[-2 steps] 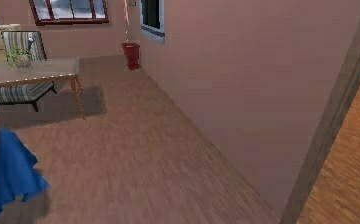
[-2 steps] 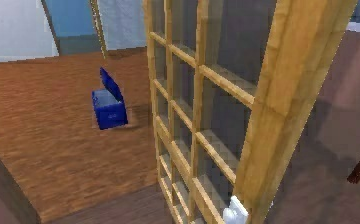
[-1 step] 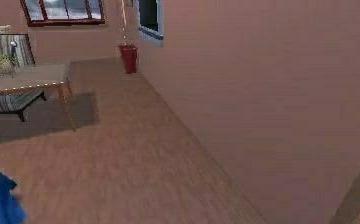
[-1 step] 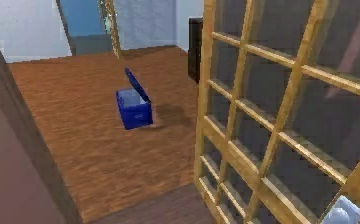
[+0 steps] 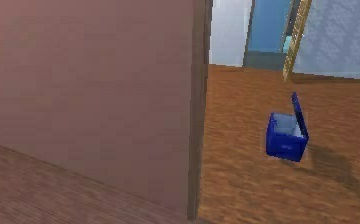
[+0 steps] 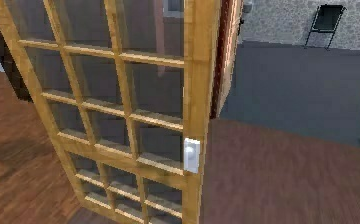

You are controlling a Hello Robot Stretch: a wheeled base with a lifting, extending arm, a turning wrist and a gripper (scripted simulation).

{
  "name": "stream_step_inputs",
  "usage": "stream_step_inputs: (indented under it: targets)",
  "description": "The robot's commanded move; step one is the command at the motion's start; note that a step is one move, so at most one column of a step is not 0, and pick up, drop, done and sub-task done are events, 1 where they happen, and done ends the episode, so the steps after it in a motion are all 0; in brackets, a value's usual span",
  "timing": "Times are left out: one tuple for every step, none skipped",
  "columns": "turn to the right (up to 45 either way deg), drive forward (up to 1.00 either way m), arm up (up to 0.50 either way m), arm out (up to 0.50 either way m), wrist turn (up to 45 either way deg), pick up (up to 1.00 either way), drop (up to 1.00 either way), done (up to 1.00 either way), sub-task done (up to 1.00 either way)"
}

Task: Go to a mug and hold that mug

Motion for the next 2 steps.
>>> stream_step_inputs:
  targets:
    - [18.0,0.0,0.0,0.0,0.0,0.0,0.0,0.0,0.0]
    - [3.0,0.0,0.0,0.0,0.0,0.0,0.0,0.0,0.0]
